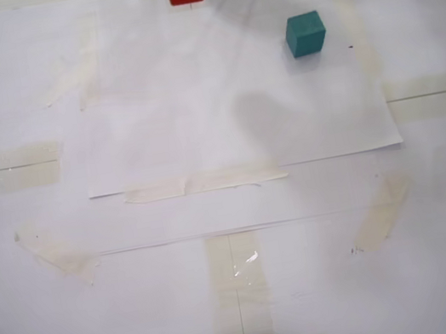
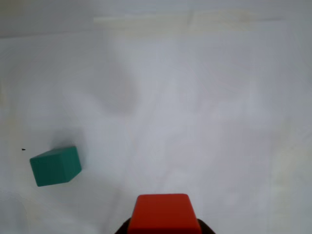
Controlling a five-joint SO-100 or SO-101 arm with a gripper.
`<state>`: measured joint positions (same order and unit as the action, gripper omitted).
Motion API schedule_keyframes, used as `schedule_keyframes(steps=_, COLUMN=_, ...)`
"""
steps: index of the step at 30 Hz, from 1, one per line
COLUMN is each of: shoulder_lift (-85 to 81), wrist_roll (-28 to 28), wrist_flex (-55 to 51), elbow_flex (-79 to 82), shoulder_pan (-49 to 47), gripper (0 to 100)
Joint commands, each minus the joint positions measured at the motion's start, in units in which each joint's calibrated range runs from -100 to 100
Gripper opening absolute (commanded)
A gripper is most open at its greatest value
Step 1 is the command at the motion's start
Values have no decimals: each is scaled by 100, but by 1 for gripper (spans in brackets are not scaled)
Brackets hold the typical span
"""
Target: Put the red cube on the top of the blue cube.
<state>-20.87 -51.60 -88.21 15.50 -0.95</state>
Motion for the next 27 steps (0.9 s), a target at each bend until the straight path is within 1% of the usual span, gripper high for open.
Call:
schedule_keyframes(steps=1, shoulder_lift=-480, wrist_roll=-166, wrist_flex=-87, elbow_flex=34, shoulder_pan=-495, gripper=8)
schedule_keyframes(steps=11, shoulder_lift=-428, wrist_roll=-571, wrist_flex=199, elbow_flex=43, shoulder_pan=-1434, gripper=7)
schedule_keyframes(steps=19, shoulder_lift=-188, wrist_roll=-967, wrist_flex=125, elbow_flex=-247, shoulder_pan=-2184, gripper=7)
schedule_keyframes(steps=27, shoulder_lift=173, wrist_roll=-1265, wrist_flex=476, elbow_flex=-293, shoulder_pan=-2774, gripper=7)
